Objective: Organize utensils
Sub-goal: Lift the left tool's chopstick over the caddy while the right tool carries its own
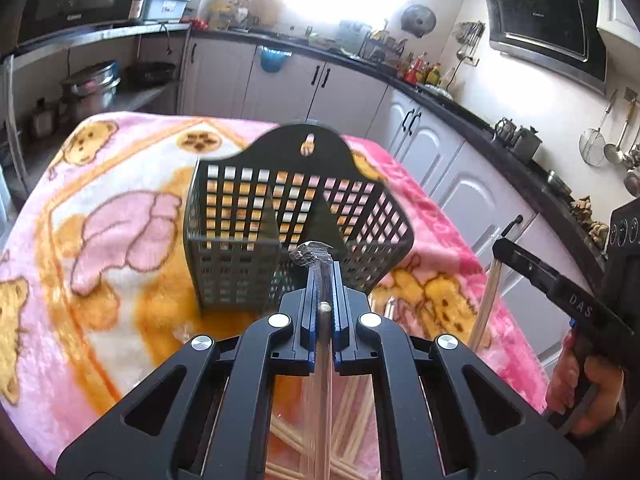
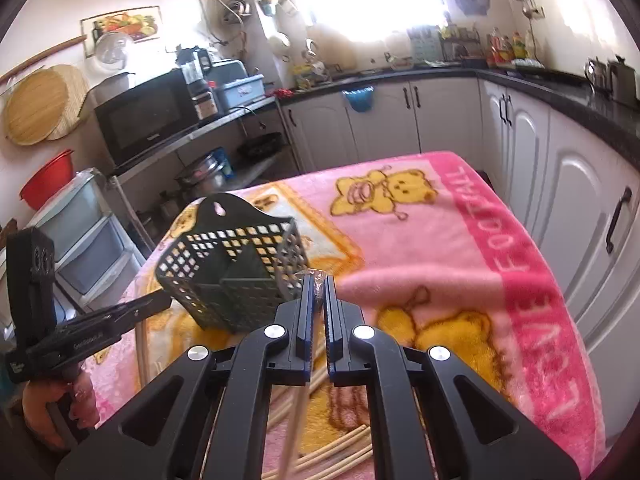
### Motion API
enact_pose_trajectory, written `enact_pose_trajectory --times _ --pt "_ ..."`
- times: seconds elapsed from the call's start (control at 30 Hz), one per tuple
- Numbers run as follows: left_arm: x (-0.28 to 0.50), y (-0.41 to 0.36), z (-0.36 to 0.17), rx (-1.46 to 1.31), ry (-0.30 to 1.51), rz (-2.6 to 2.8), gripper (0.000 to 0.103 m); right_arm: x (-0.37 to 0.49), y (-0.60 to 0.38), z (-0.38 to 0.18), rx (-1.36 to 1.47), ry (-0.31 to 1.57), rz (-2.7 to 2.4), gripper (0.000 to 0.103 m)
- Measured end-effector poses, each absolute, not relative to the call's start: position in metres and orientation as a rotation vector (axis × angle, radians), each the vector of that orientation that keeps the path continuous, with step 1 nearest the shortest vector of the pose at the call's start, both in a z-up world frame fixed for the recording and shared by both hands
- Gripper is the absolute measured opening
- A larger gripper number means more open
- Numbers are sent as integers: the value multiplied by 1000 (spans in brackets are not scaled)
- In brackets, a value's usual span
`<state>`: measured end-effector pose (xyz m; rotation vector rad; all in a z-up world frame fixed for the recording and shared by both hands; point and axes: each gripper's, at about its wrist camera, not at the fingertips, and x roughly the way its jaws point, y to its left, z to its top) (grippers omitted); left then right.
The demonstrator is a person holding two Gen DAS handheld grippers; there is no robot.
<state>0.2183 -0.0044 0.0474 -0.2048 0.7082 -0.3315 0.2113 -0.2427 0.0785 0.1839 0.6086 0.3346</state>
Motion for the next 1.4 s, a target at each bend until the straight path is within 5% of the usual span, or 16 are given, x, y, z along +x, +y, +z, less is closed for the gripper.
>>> enact_pose_trajectory --times 1.4 --pt "274 25 212 -236 207 -183 3 227 -199 214 107 263 361 5"
